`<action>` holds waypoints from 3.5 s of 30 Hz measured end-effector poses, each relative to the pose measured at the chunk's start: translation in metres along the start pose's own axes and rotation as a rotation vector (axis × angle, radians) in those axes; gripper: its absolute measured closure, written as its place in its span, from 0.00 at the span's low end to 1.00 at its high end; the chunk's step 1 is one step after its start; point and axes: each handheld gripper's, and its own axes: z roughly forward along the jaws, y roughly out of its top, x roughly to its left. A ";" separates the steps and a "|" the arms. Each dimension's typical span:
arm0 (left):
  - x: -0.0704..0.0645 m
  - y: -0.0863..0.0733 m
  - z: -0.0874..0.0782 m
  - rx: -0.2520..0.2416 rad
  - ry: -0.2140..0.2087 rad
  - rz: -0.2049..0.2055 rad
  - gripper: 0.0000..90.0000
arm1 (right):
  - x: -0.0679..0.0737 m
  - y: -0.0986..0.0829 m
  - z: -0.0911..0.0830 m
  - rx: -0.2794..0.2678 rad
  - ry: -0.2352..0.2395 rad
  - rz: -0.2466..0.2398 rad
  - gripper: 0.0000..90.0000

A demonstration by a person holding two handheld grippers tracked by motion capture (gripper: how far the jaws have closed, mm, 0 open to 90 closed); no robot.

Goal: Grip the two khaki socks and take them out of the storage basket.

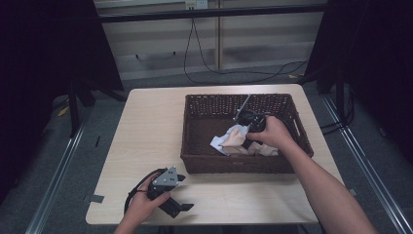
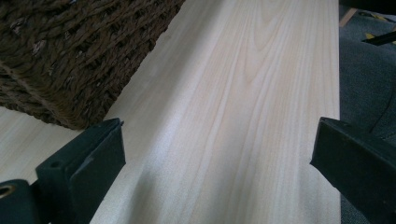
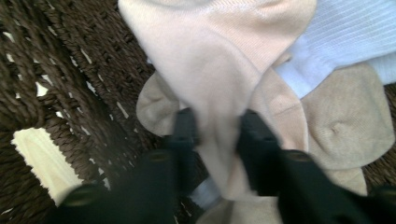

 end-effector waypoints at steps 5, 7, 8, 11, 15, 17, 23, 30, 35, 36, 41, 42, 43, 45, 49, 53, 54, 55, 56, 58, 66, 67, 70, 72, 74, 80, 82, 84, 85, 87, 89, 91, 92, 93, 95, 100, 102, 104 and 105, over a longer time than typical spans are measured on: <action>0.000 0.000 0.000 -0.002 0.001 -0.002 0.03 | 0.004 0.002 -0.003 0.021 0.026 -0.023 0.96; 0.000 0.000 0.000 -0.002 0.000 0.001 0.03 | 0.004 0.002 -0.009 0.021 0.022 -0.032 0.96; 0.000 0.000 0.000 -0.002 0.001 0.001 0.03 | 0.004 0.003 -0.013 0.017 0.019 -0.032 0.96; 0.000 0.000 0.000 -0.002 0.000 0.000 0.03 | 0.003 0.002 -0.025 -0.002 0.018 -0.033 0.97; 0.000 0.000 0.000 0.005 0.000 -0.001 0.03 | 0.000 0.001 -0.044 -0.017 0.026 -0.027 0.97; 0.000 0.000 0.000 0.001 -0.003 -0.002 0.03 | -0.001 0.000 -0.052 -0.011 0.019 -0.026 0.97; 0.000 0.001 0.000 0.012 -0.005 -0.002 0.03 | -0.003 -0.001 -0.077 -0.002 0.008 -0.022 0.99; 0.000 0.001 0.000 0.004 -0.008 -0.002 0.03 | -0.003 -0.004 -0.097 -0.006 -0.004 -0.025 1.00; 0.000 0.001 -0.001 0.010 0.001 -0.002 0.03 | -0.004 -0.007 -0.095 -0.009 0.003 -0.024 1.00; 0.000 0.001 -0.001 0.008 0.000 -0.003 0.03 | -0.004 -0.007 -0.096 -0.012 0.014 -0.019 1.00; 0.000 0.001 -0.001 0.010 0.000 -0.004 0.03 | -0.002 -0.009 -0.105 -0.020 0.008 -0.035 1.00; 0.000 0.001 -0.001 0.010 0.001 -0.003 0.03 | -0.002 -0.010 -0.108 -0.025 0.019 -0.036 1.00; 0.000 0.001 -0.001 0.008 -0.001 -0.004 0.03 | -0.001 -0.010 -0.110 -0.025 0.018 -0.035 1.00; 0.000 0.001 -0.001 0.007 0.000 -0.003 0.03 | 0.001 -0.011 -0.116 -0.019 0.015 -0.040 1.00; 0.000 0.001 -0.001 0.008 0.000 -0.004 0.03 | 0.006 -0.014 -0.128 -0.032 0.029 -0.060 1.00; -0.001 0.001 0.000 0.000 -0.003 -0.004 0.03 | 0.012 -0.016 -0.138 -0.040 0.027 -0.075 1.00; -0.001 0.001 -0.001 0.001 -0.003 -0.001 0.03 | 0.014 -0.017 -0.141 -0.045 0.025 -0.079 1.00; -0.001 0.001 -0.001 0.002 -0.001 -0.004 0.03 | 0.016 -0.018 -0.143 -0.050 0.034 -0.083 1.00; -0.001 0.001 -0.001 0.001 -0.007 0.002 0.03 | 0.018 -0.019 -0.145 -0.043 0.030 -0.083 1.00; -0.001 0.001 -0.001 0.000 -0.001 -0.003 0.03 | 0.019 -0.021 -0.149 -0.046 0.025 -0.095 1.00; -0.001 0.001 0.000 0.006 -0.001 0.000 0.03 | 0.033 -0.028 -0.164 -0.056 0.029 -0.138 1.00; -0.001 0.001 -0.001 0.006 0.000 -0.001 0.03 | 0.036 -0.030 -0.166 -0.061 0.032 -0.144 1.00; -0.002 0.001 -0.001 0.001 -0.003 -0.001 0.03 | 0.043 -0.033 -0.167 -0.058 0.032 -0.158 1.00; -0.002 0.001 0.000 0.000 -0.003 0.000 0.03 | 0.047 -0.036 -0.168 -0.058 0.040 -0.175 1.00; -0.002 0.002 -0.001 0.005 -0.001 -0.002 0.03 | 0.052 -0.039 -0.170 -0.065 0.042 -0.192 1.00; -0.002 0.002 0.001 0.012 -0.003 0.005 0.03 | 0.067 -0.046 -0.170 -0.073 0.062 -0.229 1.00; -0.002 0.002 0.001 0.016 -0.004 0.005 0.03 | 0.071 -0.049 -0.170 -0.079 0.072 -0.238 1.00; -0.002 0.002 0.002 0.016 -0.005 0.006 0.03 | 0.074 -0.051 -0.169 -0.084 0.084 -0.253 1.00; -0.003 0.002 0.002 0.016 -0.004 0.006 0.03 | 0.075 -0.052 -0.169 -0.086 0.100 -0.259 1.00; -0.003 0.002 0.002 0.015 -0.004 0.005 0.03 | 0.079 -0.054 -0.167 -0.097 0.114 -0.268 1.00; -0.003 0.002 0.003 0.006 -0.002 0.000 0.03 | 0.082 -0.055 -0.164 -0.095 0.122 -0.283 1.00; -0.003 0.002 0.003 0.008 -0.005 0.003 0.03 | 0.085 -0.056 -0.159 -0.090 0.130 -0.286 1.00; -0.003 0.002 0.003 0.009 -0.005 0.005 0.03 | 0.086 -0.057 -0.156 -0.091 0.132 -0.292 1.00; -0.003 0.002 0.003 0.010 -0.005 0.005 0.03 | 0.086 -0.057 -0.153 -0.092 0.138 -0.292 1.00; -0.003 0.002 0.003 0.006 -0.006 0.004 0.03 | 0.088 -0.057 -0.147 -0.089 0.144 -0.296 1.00; -0.002 0.002 0.002 0.016 -0.001 0.003 0.03 | 0.090 -0.057 -0.129 -0.073 0.169 -0.317 1.00; -0.002 0.002 0.003 0.018 -0.002 0.007 0.03 | 0.092 -0.056 -0.121 -0.069 0.171 -0.319 1.00; -0.002 0.002 0.003 0.018 -0.002 0.004 0.03 | 0.093 -0.055 -0.112 -0.059 0.176 -0.317 1.00; -0.002 0.002 0.002 0.019 -0.002 0.005 0.03 | 0.094 -0.054 -0.107 -0.052 0.174 -0.319 1.00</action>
